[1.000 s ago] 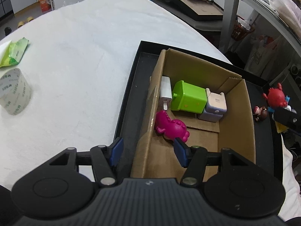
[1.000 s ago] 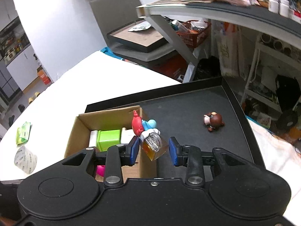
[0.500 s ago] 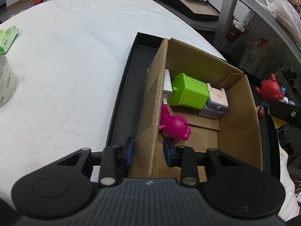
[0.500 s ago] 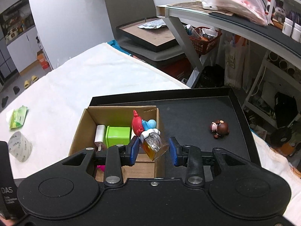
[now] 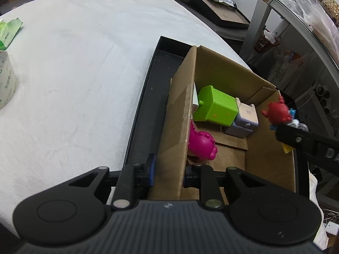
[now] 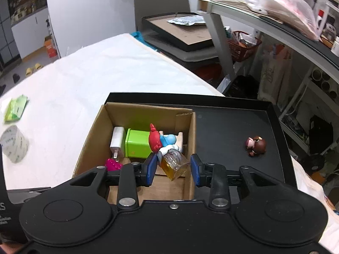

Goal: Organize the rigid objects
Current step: 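Carry the red figure and perfume bottle into the box and release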

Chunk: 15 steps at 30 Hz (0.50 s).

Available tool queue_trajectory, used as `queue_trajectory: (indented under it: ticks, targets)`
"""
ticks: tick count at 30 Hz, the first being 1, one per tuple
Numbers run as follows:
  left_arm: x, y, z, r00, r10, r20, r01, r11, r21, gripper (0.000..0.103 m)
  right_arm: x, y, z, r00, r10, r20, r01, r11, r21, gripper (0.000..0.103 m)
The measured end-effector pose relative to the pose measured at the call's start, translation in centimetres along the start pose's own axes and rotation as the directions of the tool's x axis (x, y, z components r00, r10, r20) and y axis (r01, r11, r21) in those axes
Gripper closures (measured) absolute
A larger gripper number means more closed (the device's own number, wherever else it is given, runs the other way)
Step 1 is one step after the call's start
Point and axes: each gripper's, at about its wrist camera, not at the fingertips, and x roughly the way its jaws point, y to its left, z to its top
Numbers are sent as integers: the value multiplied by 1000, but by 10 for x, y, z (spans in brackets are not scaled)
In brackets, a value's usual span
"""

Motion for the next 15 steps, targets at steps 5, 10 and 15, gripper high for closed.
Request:
queue_trajectory:
  ticks: [5, 10, 15]
  targets:
    - [0, 3, 1, 1000, -15, -5, 15, 1000, -11, 81, 12, 8, -1, 1000, -10, -21, 10, 1000, 1, 69]
    - [0, 5, 1, 1000, -22, -4, 22, 1000, -10, 80, 22, 13, 1, 999, -17, -41, 17, 1000, -3, 61]
    - [1, 5, 2, 1000, -25, -7, 25, 1000, -14, 80, 20, 9, 0, 999, -23, -30, 24, 999, 22, 58]
